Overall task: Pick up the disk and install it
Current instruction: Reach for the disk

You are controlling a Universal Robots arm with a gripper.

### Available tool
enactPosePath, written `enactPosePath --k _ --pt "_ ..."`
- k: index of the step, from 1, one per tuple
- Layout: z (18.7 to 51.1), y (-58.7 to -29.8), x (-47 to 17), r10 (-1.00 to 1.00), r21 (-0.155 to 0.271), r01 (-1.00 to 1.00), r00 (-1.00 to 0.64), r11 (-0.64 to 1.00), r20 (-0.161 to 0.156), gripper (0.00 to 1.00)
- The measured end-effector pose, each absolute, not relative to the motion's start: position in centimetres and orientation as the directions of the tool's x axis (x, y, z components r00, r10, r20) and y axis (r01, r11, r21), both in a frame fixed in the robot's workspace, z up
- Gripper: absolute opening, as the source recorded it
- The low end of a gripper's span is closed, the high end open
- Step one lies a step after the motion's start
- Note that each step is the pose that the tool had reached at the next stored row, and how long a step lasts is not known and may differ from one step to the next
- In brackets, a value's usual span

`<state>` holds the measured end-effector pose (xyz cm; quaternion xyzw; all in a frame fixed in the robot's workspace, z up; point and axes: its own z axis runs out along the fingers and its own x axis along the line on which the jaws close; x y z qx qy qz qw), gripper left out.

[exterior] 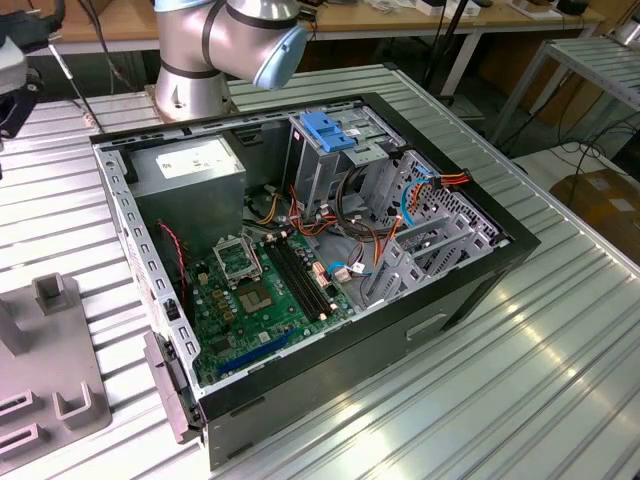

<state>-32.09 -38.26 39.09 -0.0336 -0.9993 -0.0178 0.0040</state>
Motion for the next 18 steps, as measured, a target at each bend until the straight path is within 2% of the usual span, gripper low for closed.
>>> enactPosePath --k 18 --pt "39.0 -37.0 -42.7 0.067 0.035 0.067 -0.998 0.997 0.010 0.10"
